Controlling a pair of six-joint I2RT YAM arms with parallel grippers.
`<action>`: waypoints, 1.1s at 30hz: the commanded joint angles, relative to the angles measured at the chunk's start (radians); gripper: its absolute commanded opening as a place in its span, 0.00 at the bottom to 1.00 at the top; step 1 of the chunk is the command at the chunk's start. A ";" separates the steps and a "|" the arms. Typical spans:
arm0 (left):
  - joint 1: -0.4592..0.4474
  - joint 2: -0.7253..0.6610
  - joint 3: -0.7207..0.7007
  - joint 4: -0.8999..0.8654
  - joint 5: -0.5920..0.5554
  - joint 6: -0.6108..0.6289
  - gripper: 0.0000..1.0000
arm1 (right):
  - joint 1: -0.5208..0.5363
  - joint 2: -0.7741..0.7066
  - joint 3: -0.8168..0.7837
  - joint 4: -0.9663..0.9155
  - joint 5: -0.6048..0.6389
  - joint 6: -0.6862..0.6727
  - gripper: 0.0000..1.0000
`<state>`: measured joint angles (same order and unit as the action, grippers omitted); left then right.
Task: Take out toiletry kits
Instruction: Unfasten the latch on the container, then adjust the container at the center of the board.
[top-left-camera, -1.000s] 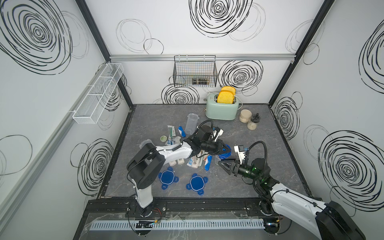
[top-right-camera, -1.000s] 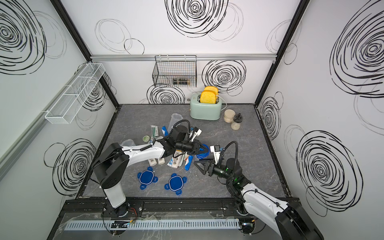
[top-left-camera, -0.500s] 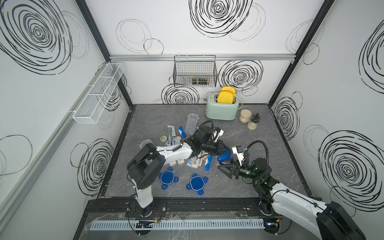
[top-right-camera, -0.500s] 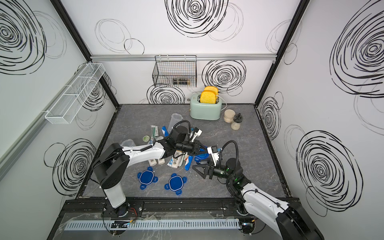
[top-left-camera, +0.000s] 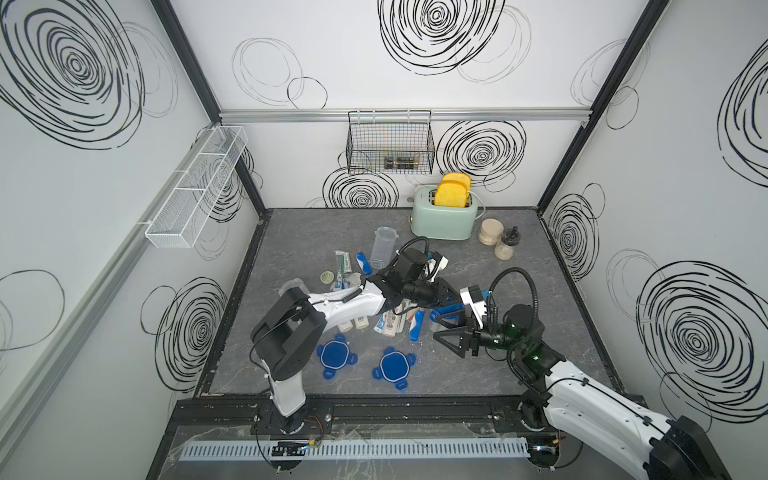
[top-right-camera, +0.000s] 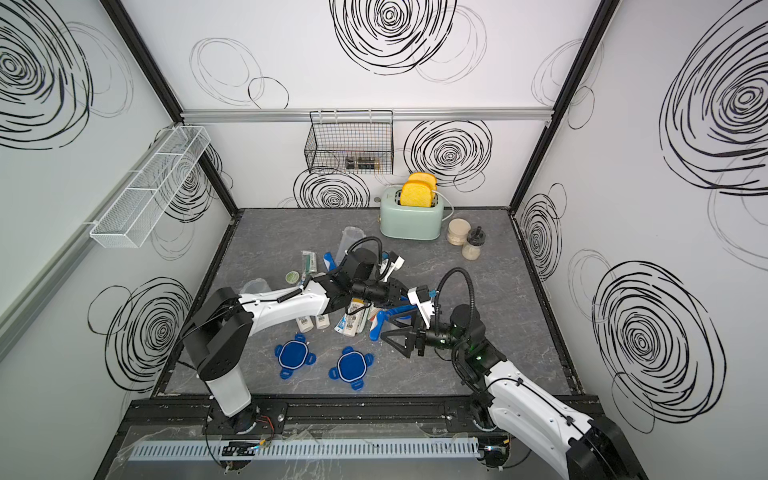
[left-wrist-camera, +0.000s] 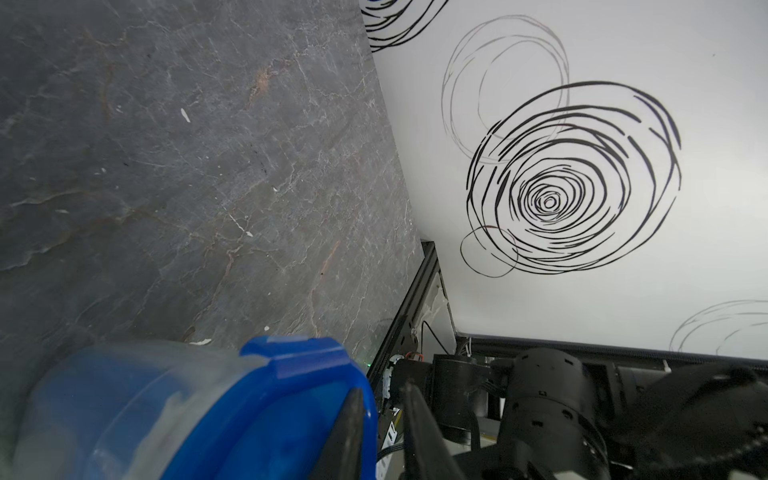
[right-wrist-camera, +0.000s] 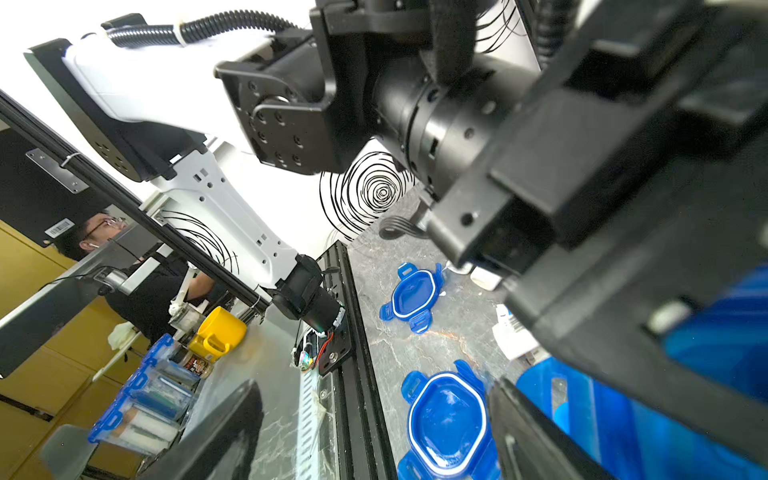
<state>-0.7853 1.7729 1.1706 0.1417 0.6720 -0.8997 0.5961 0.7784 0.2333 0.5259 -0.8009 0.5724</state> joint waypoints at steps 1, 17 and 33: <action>0.024 -0.107 0.052 -0.102 -0.067 0.088 0.32 | -0.001 -0.032 0.078 -0.157 0.013 -0.066 0.86; 0.082 -0.292 -0.115 -0.211 -0.118 0.137 0.55 | -0.212 0.005 0.386 -0.774 0.325 -0.184 0.85; 0.052 -0.158 -0.073 -0.236 -0.112 0.174 0.38 | -0.284 0.018 0.200 -0.620 0.017 -0.098 0.77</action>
<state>-0.7368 1.5932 1.0592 -0.1081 0.5537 -0.7464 0.3061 0.8017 0.4534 -0.1421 -0.7158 0.4442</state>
